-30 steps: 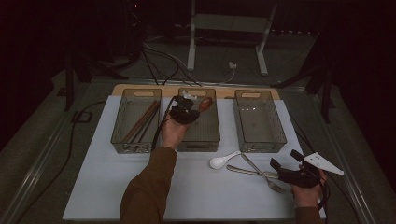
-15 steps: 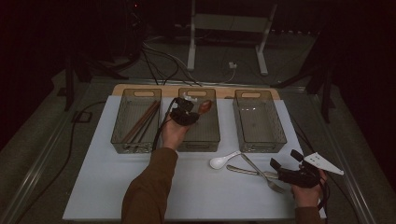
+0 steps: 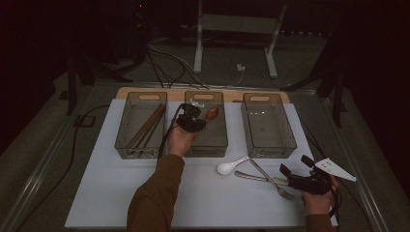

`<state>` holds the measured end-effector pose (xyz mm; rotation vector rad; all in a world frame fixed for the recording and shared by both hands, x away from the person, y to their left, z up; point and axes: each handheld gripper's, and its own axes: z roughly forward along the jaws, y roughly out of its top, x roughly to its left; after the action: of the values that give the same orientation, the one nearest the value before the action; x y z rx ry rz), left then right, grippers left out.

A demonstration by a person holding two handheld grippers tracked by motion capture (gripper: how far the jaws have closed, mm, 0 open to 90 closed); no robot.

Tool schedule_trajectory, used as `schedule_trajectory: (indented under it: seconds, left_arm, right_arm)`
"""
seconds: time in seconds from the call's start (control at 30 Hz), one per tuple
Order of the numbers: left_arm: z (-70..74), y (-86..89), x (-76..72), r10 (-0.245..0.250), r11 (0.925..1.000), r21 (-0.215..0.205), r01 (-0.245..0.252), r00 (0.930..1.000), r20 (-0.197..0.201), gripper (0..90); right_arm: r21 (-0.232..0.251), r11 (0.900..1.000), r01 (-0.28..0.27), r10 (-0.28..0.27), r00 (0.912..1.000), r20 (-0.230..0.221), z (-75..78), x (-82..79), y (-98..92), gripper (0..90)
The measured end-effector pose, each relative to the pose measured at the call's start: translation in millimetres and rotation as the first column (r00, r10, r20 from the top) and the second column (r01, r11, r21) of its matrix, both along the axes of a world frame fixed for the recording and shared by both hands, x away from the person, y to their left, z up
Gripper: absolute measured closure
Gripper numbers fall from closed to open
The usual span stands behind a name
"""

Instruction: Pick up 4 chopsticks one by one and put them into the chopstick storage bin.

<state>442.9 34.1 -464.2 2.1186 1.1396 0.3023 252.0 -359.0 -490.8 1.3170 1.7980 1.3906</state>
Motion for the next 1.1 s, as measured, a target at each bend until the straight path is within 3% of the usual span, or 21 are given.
schedule_trajectory:
  seconds: [0.27,0.33,0.43,0.57,0.7,0.9,1.1]
  left_arm:
    - [-0.3,0.5,-0.4,-0.005,1.0,0.004,0.005,1.0,0.003,82.2]
    - [0.0,1.4,0.0,0.005,0.9999,-0.01,-0.005,1.0,0.006,63.1]
    - [0.9,5.9,-0.1,0.006,0.9986,-0.053,-0.005,1.0,0.006,46.3]
    - [0.0,9.4,-0.1,0.012,0.9971,-0.075,-0.012,0.9999,-0.006,38.4]
    - [1.2,10.2,-1.0,0.014,0.9952,-0.097,-0.014,0.9999,-0.007,36.3]
    - [9.5,8.4,-6.0,0.025,0.9962,-0.084,-0.022,0.9993,0.029,18.7]
    - [15.4,11.9,-8.8,0.033,0.9954,-0.091,-0.029,0.9986,0.041,11.6]
  right_arm:
    - [0.0,1.0,0.001,-0.001,1.0,-0.002,0.2,-0.3,0.1,0.0]
    - [0.0,1.0,0.001,-0.001,1.0,-0.001,0.1,-0.3,0.0,0.0]
    - [0.001,1.0,0.002,-0.002,1.0,-0.001,0.1,-0.3,-0.1,0.0]
    - [0.0,1.0,0.0,0.0,1.0,-0.002,0.2,-0.4,0.3,0.0]
    - [0.001,1.0,0.002,-0.002,1.0,-0.001,0.1,-0.3,0.0,0.0]
    - [0.0,1.0,0.002,-0.002,1.0,-0.002,0.1,-0.4,0.1,0.0]
    - [0.0,1.0,0.003,-0.003,1.0,-0.003,0.2,-0.6,0.1,0.0]
